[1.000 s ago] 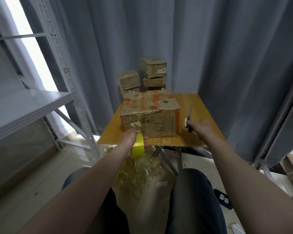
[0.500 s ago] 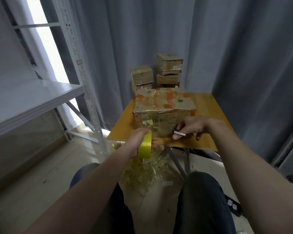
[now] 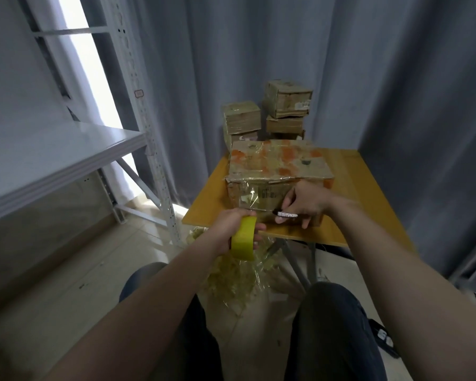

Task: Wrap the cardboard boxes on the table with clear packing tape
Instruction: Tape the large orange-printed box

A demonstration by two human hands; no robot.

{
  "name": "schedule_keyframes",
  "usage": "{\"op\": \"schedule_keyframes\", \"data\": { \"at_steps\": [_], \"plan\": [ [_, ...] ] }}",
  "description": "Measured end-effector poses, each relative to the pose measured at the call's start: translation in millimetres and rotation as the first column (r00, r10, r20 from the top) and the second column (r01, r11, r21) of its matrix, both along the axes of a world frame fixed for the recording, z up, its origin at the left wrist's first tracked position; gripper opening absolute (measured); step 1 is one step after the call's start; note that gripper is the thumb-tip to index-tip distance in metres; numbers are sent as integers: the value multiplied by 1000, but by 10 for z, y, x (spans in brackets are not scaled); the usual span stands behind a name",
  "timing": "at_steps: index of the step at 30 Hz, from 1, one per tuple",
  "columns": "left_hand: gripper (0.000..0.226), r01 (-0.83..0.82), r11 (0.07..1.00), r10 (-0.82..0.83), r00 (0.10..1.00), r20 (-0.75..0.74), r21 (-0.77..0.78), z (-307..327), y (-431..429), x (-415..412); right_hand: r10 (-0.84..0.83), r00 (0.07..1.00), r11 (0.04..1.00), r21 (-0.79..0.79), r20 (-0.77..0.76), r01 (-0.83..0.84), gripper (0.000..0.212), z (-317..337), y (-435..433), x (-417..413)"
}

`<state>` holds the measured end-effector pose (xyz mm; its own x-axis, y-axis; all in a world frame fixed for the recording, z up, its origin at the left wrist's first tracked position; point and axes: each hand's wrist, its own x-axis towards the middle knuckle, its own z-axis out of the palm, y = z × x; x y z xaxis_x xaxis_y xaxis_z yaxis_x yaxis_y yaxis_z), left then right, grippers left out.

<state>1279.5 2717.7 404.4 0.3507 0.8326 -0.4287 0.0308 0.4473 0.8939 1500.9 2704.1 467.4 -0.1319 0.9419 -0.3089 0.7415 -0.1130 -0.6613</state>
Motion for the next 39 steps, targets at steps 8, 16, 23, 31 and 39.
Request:
{"op": "schedule_keyframes", "data": {
  "at_steps": [8,16,23,31,39],
  "plan": [
    [20,-40,998,37,997,-61,-42,112,-7,30,-28,999,998,50,32,26,37,-10,-95,-63],
    [21,-41,993,24,990,-142,-113,115,73,53,-45,999,990,130,-23,47,38,-10,-82,-50],
    [26,26,995,-42,983,-177,-92,-177,-1,-42,-17,999,997,-71,-31,15,32,-51,-78,-48],
    [26,162,983,-179,940,-290,-85,-271,-134,-62,139,990,901,-413,-15,-133,74,-252,-211,-100],
    [21,261,964,-242,937,-253,44,67,-112,289,18,746,990,115,-666,79,56,-91,-432,322]
  ]
}}
